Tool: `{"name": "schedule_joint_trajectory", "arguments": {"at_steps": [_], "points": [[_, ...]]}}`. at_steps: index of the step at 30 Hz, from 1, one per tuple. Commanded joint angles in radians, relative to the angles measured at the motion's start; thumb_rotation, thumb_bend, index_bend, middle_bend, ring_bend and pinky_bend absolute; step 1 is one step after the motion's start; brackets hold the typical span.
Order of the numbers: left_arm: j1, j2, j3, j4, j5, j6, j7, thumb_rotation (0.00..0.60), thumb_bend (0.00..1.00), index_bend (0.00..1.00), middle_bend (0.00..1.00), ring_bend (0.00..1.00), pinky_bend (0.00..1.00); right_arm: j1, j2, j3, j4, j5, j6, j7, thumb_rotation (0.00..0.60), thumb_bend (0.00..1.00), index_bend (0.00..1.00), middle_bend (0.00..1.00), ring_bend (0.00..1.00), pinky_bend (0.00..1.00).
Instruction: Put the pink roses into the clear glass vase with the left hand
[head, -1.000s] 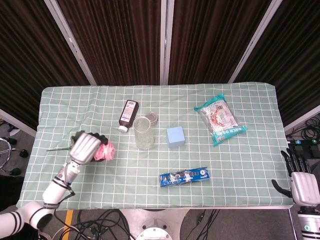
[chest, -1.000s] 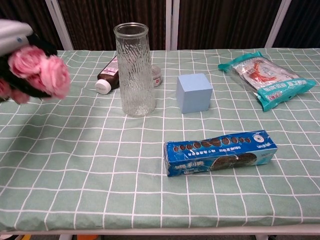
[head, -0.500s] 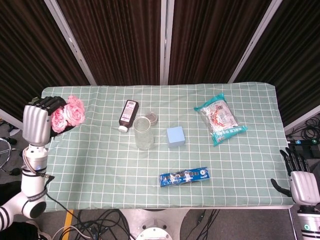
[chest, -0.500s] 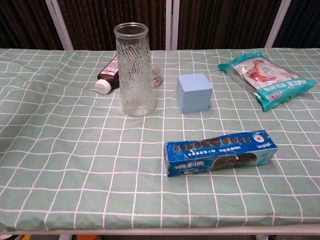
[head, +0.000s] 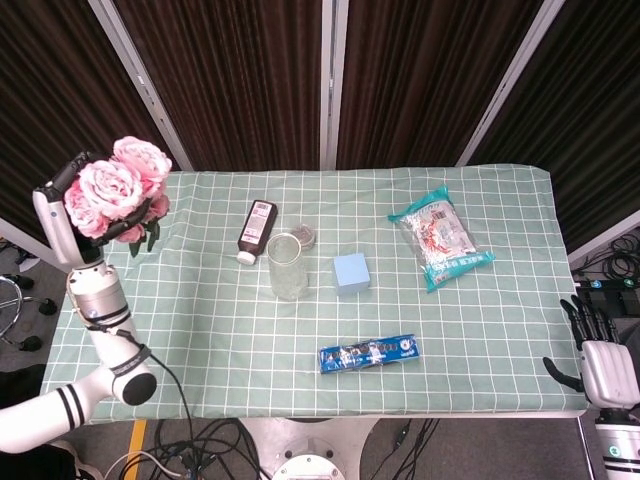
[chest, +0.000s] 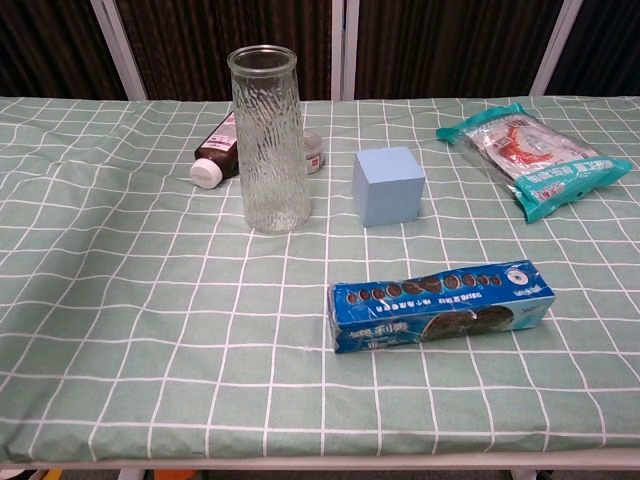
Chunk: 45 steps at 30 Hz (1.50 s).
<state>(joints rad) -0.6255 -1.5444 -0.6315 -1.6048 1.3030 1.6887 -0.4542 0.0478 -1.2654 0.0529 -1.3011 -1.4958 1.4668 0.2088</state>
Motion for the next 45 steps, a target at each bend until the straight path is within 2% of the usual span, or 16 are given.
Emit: {"name": "schedule_joint_trajectory", "arguments": {"at_steps": [1,10,20,29,38,43,45], "points": [[-0.049,-0.045,-0.089,-0.067,-0.125,-0.057,-0.057,0.600,0.25,0.60,0.56,0.55,0.67,0.000,-0.001,0.001,-0.001,0.000,0.001,0.002,0.600,0.14,0.00,0.00,0.00,0.00],[-0.138,-0.087,-0.200,-0.122,-0.298,-0.171,-0.070,0.600,0.25,0.59,0.55,0.55,0.67,0.005,-0.006,0.002,0.013,0.011,-0.016,0.010,0.600,0.14,0.00,0.00,0.00,0.00],[-0.222,-0.149,-0.209,-0.082,-0.335,-0.214,-0.055,0.600,0.25,0.58,0.55,0.54,0.66,0.008,-0.012,0.003,0.033,0.019,-0.031,0.035,0.600,0.14,0.00,0.00,0.00,0.00],[-0.243,-0.224,-0.152,0.000,-0.337,-0.231,-0.077,0.600,0.26,0.58,0.54,0.53,0.65,0.003,-0.016,0.004,0.064,0.030,-0.037,0.070,0.600,0.14,0.00,0.00,0.00,0.00],[-0.233,-0.297,-0.068,0.070,-0.305,-0.241,-0.093,0.600,0.26,0.57,0.53,0.52,0.65,-0.002,-0.028,0.002,0.100,0.041,-0.050,0.099,0.600,0.14,0.00,0.00,0.00,0.00],[-0.201,-0.303,-0.020,0.058,-0.312,-0.291,-0.106,0.600,0.23,0.51,0.48,0.47,0.60,0.001,-0.034,0.002,0.109,0.041,-0.058,0.103,0.600,0.14,0.00,0.00,0.00,0.00],[-0.185,-0.295,0.005,0.043,-0.311,-0.322,-0.113,0.600,0.21,0.44,0.43,0.42,0.56,0.002,-0.035,0.003,0.109,0.041,-0.060,0.102,0.600,0.14,0.00,0.00,0.00,0.00]]}}
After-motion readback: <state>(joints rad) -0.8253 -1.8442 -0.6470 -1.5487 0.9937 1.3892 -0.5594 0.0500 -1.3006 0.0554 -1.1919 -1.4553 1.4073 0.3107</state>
